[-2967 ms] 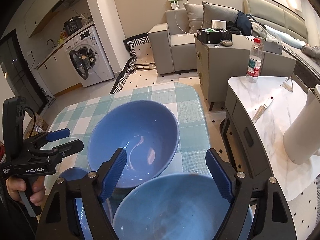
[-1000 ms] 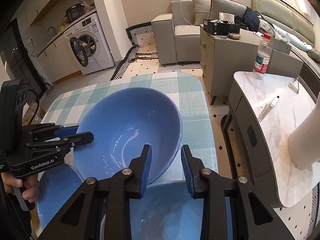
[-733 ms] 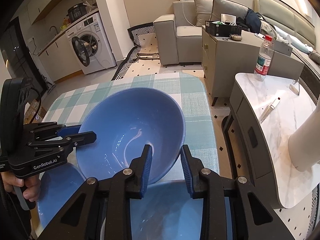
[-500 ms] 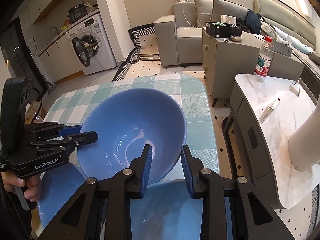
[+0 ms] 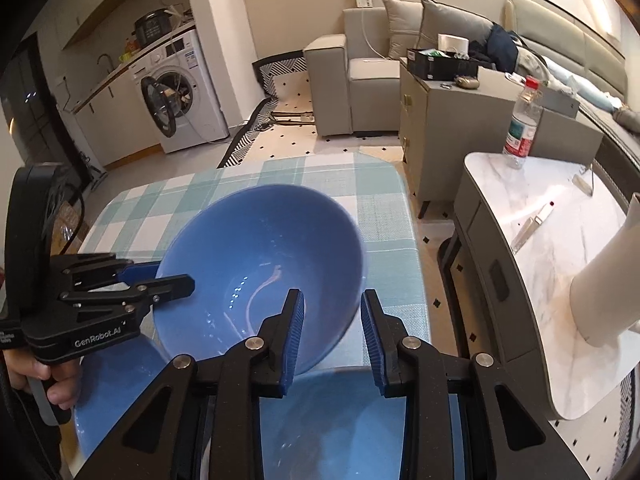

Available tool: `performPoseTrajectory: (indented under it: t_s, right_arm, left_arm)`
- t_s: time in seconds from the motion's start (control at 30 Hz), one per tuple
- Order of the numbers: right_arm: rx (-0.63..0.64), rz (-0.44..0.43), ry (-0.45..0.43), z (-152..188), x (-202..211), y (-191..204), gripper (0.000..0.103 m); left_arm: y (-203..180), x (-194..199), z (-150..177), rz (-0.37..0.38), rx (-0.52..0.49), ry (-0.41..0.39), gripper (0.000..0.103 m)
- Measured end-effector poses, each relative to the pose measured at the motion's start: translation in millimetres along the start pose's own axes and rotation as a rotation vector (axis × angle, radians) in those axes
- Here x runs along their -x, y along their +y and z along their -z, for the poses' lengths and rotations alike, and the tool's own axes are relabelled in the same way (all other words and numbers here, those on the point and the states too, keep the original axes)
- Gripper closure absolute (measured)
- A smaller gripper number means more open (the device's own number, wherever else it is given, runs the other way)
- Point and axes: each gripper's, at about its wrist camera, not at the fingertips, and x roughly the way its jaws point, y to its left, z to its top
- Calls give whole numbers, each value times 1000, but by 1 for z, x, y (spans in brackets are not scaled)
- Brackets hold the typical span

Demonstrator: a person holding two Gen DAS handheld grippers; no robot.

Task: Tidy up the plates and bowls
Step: 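Lift the gripped blue bowl and carry it over another blue bowl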

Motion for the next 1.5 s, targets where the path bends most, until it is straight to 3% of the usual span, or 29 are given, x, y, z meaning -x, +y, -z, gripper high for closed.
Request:
performPoseTrajectory:
  t_s: [0.17, 0.77, 1.5]
  right_arm:
    - [-26, -50, 47, 1, -12, -5, 72]
    - [-14, -44, 90, -1, -22, 0, 69]
    - [30, -21, 4, -2, 2, 17, 67]
  left_arm:
    - [-1, -2, 0, 2, -2, 5, 79]
    - [-4, -2, 1, -14, -17, 14, 79]
    - [-4, 19, 1, -26, -15, -47, 79]
